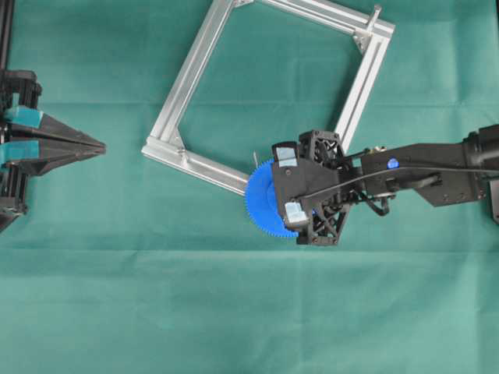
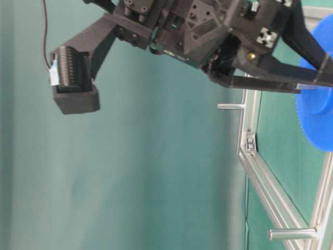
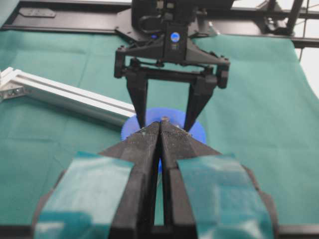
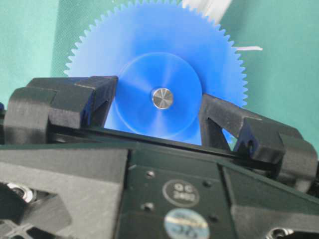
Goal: Find the location of the shaft and insert the gear.
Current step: 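Push the blue gear down onto the shaft with the right gripper, then open the right gripper to release the gear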
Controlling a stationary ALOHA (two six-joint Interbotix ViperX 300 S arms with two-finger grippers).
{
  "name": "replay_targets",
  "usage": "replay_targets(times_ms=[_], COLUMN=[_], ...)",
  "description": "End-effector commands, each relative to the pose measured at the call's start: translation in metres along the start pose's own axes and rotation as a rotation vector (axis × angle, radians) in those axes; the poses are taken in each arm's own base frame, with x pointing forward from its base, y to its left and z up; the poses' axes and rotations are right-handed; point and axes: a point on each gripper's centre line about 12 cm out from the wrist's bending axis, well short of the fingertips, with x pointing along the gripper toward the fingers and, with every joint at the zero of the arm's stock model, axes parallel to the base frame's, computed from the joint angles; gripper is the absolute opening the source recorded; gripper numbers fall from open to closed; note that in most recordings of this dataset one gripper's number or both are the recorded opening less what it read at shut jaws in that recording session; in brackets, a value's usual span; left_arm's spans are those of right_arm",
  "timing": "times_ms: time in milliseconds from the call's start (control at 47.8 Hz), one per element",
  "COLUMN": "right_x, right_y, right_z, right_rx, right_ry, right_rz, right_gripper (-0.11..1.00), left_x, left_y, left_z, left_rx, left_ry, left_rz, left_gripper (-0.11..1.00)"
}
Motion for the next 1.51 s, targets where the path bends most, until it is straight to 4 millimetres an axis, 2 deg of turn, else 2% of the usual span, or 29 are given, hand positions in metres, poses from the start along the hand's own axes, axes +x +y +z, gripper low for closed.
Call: replay_targets(times_ms=[0,879,1067,1172,1235,1486], right_x=[-0.002,0.0,-0.008,-0.015,-0.021,-0.045], right_y=[0.006,0.006,0.007,0.007,0.007,0.006], right_z=[0.002,0.002,0.005,0.008,0.01,0.015], right_rx=[-0.013,-0.002,0.0,0.0,-0.001,-0.006], right_ry=[-0.015,-0.012,-0.028,-0.047,-0.062,-0.109], right_rz=[0.011,0.016,0.019,0.025,0.028,0.034], right_gripper=[0.68,0.68,0.69,0.87,0.92,0.9], left_x=[0.002,0.001,0.002,0.001,0.001,0.001], left_y=[0.0,0.0,0.0,0.0,0.0,0.0], left_z=[0.007,0.008,0.008,0.009,0.008,0.009], left_rx=[-0.003,-0.006,-0.006,-0.006,-0.006,-0.006], left_ry=[-0.02,-0.023,-0.022,-0.025,-0.023,-0.025], left_rz=[0.001,-0.001,0.001,0.001,-0.001,0.001], left_gripper=[0.0,0.0,0.01,0.0,0.01,0.01])
